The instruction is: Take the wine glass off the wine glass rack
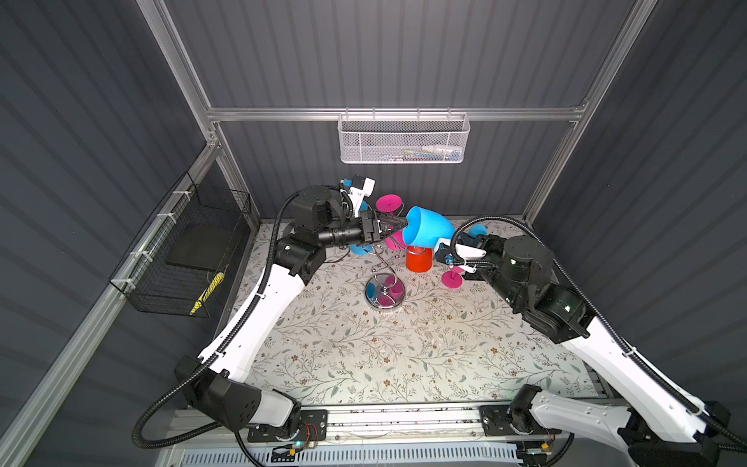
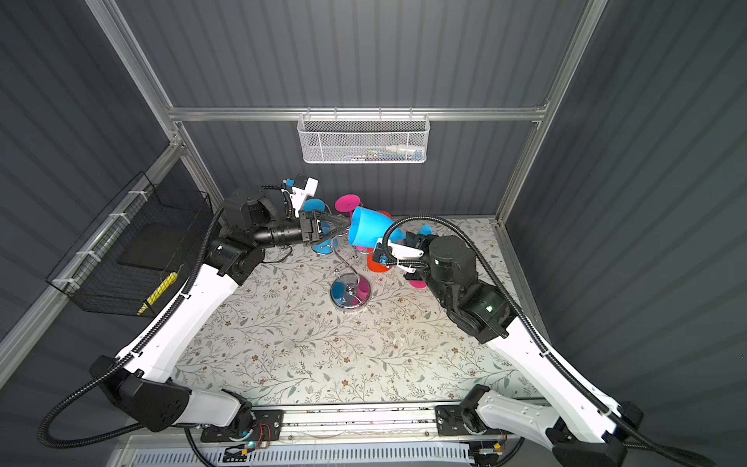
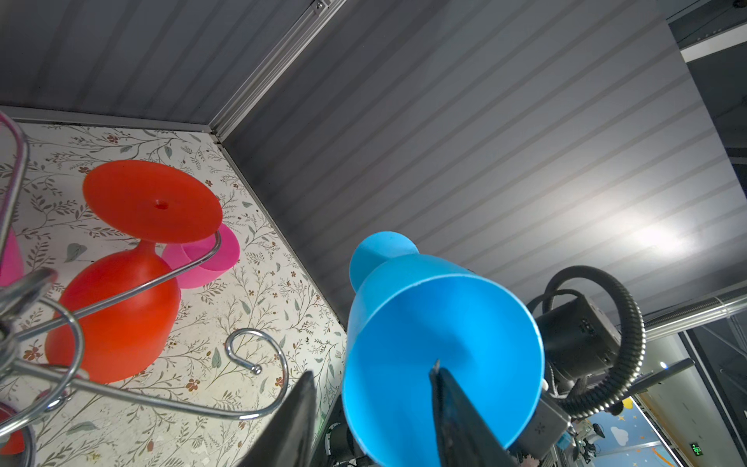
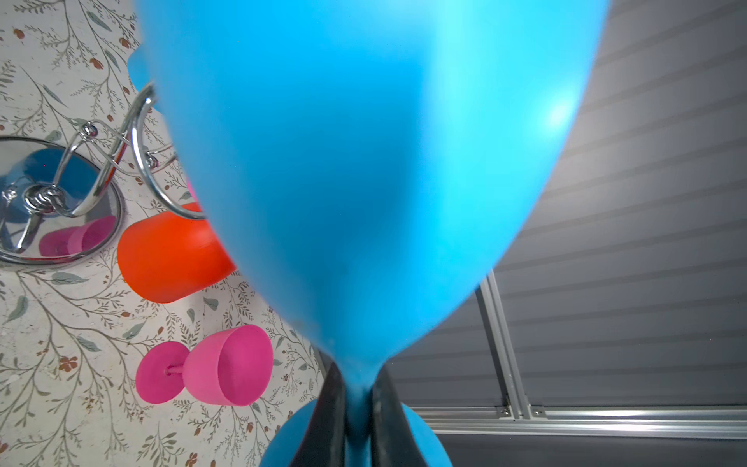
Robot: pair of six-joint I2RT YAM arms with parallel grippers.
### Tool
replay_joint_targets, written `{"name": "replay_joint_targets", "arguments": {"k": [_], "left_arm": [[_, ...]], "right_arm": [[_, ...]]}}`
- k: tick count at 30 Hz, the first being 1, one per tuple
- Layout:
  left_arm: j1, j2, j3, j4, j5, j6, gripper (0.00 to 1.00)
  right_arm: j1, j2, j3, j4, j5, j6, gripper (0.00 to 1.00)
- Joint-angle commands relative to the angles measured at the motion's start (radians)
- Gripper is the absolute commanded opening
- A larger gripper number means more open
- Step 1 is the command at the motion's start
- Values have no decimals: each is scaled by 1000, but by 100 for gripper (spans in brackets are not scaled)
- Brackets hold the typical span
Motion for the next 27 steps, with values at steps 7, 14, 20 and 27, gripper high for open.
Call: {"name": "replay_joint_targets", "arguments": {"k": [7, 14, 20, 27], "left_arm": [[-19, 5, -9, 3, 30, 22, 28], [-25, -1, -8, -25, 11, 55, 28], [-25, -6, 26, -131, -27, 139, 32], [-25, -11, 32, -158, -47, 158, 33]], "right_arm": [[41, 9, 6, 81, 71, -104, 0], [65, 14, 20, 80, 78, -113, 0], [69, 11, 23, 82, 94, -120, 0], [75, 8, 30, 63, 106, -127, 0]]}}
